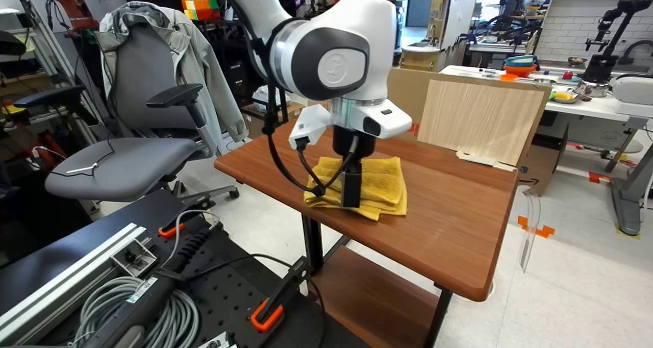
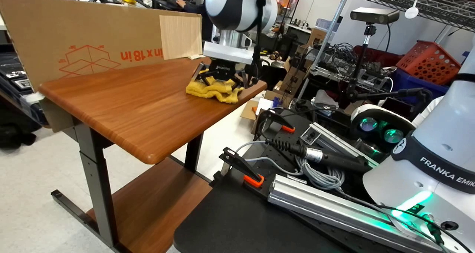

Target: Use the yellow towel to wipe the table

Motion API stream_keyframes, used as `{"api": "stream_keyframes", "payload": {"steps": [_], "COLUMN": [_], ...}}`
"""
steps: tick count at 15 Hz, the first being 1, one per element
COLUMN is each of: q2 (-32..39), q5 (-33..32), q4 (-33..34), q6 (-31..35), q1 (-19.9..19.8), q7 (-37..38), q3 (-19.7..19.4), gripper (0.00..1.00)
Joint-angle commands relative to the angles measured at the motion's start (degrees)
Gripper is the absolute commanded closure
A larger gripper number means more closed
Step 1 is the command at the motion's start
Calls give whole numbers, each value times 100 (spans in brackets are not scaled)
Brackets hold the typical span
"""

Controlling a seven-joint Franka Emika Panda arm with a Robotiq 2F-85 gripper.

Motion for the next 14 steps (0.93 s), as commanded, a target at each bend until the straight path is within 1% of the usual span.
{"api": "stream_keyframes", "payload": {"steps": [1,3,5,6,7,9,11,14], "q2": [206,240,353,436,514,709,938,1277], "q5": [-538,-899,-1149,-1181,-1184,-1189,-1153,-1037], "q4": [32,189,522,749,1044,1604,2168,2905], "q6": [-86,-235,-512,-674,-869,-1081,-1282,-1491], "q1": [772,1249,1701,1856,1929,1970,1858,1439], "q7": [297,525,925,1128,1278,1538,1748,1953], "q3": [162,206,300,397,471,507,436,259], "gripper": [0,0,0,0,0,0,0,0]}}
